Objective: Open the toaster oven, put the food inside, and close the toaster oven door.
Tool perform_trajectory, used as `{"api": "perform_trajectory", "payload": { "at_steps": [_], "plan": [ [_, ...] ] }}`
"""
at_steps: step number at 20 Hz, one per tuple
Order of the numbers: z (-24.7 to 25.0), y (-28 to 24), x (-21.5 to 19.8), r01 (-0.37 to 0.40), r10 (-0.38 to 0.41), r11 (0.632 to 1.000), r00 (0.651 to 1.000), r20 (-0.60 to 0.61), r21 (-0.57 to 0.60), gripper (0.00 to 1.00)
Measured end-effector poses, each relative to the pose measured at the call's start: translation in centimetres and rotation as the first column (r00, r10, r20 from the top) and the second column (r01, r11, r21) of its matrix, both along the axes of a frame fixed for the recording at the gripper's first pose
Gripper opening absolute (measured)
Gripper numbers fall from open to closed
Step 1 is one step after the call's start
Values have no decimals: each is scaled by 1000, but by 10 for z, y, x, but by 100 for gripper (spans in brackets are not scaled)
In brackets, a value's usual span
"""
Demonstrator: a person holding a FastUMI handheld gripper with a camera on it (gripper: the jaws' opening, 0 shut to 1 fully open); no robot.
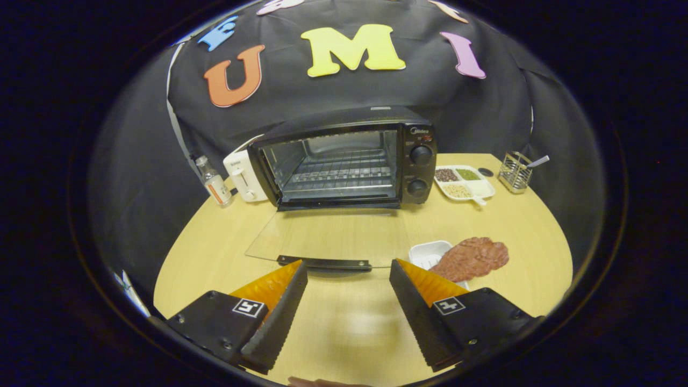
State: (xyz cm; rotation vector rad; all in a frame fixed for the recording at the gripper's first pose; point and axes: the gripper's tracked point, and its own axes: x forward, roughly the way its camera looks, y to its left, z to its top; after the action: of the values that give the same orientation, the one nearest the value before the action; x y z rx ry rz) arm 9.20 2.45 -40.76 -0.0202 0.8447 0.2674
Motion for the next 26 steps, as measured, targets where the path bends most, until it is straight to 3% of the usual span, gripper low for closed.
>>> {"api": "perform_trajectory", "payload": {
  "at_steps": [6, 11, 15, 17, 18, 21, 24, 26],
  "plan": [
    [29, -82, 34, -69, 67, 995, 997, -28, -78, 97],
    [12, -136, 57, -102, 100, 995, 981, -164, -6, 92],
    [-14, -169, 59, -131, 142, 989, 958, -248, 60, 81],
    [-21, -170, 54, -133, 170, 981, 942, -291, 141, 79],
    [-24, -167, 50, -129, 183, 974, 931, -315, 185, 71],
    [-29, -177, 53, -121, 182, 972, 929, -323, 202, 61],
    [-31, -176, 46, -117, 195, 965, 919, -343, 236, 33],
    [-29, -174, 43, -113, 202, 959, 915, -348, 259, 30]
  ]
}}
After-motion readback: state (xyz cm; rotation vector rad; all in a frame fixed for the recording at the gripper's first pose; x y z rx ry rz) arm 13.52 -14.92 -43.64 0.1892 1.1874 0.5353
